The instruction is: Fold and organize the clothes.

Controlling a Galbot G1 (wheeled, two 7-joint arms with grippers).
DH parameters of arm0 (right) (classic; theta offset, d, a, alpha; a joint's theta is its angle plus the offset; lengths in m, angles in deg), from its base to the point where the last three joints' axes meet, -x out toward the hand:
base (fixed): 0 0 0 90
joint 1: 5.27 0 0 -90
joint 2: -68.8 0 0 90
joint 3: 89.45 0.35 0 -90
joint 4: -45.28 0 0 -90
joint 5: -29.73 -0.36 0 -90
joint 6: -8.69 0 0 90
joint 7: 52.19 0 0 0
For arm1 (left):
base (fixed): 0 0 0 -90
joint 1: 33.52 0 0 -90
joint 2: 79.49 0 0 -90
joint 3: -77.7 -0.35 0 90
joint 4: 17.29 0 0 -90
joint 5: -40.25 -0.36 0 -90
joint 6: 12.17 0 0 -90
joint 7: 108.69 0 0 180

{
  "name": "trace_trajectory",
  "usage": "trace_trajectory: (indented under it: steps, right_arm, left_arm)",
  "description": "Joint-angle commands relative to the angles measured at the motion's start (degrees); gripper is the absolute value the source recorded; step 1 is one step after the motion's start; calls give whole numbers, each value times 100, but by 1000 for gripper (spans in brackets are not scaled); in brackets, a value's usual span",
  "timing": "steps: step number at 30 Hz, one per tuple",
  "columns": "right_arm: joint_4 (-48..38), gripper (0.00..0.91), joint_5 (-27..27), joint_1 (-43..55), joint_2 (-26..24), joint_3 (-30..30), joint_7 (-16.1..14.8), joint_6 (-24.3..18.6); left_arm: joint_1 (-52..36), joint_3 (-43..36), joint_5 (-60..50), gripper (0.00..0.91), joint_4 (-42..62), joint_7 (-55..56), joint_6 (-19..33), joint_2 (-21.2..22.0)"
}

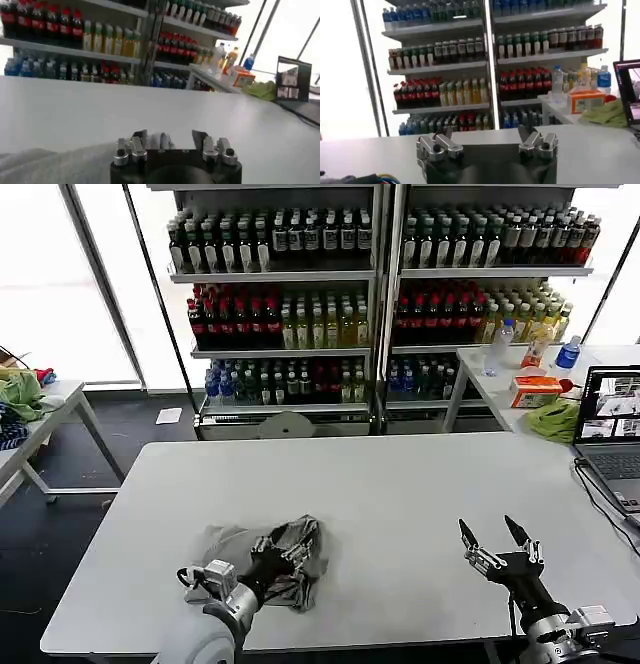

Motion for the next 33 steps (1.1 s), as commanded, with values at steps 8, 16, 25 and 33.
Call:
trace_trajectory:
  steps: [8, 16, 25, 33]
  right_arm:
    - [-25, 907, 4, -91, -50, -23, -47, -102]
    - [-35, 907, -2, 0, -137, -126, -40, -108]
    - [-37, 907, -23, 57, -173, -150, -33, -100]
    - [-61, 907, -25, 105, -171, -171, -30, -98]
  left_arm:
    - [1289, 2977, 99, 907, -360, -887, -220, 79]
    - [1615, 2912, -451, 907, 80, -1108, -225, 430]
    - [1513, 2625, -587, 907, 562, -1116, -298, 509]
    - [1399, 2486, -506, 907, 765, -1090, -271, 774]
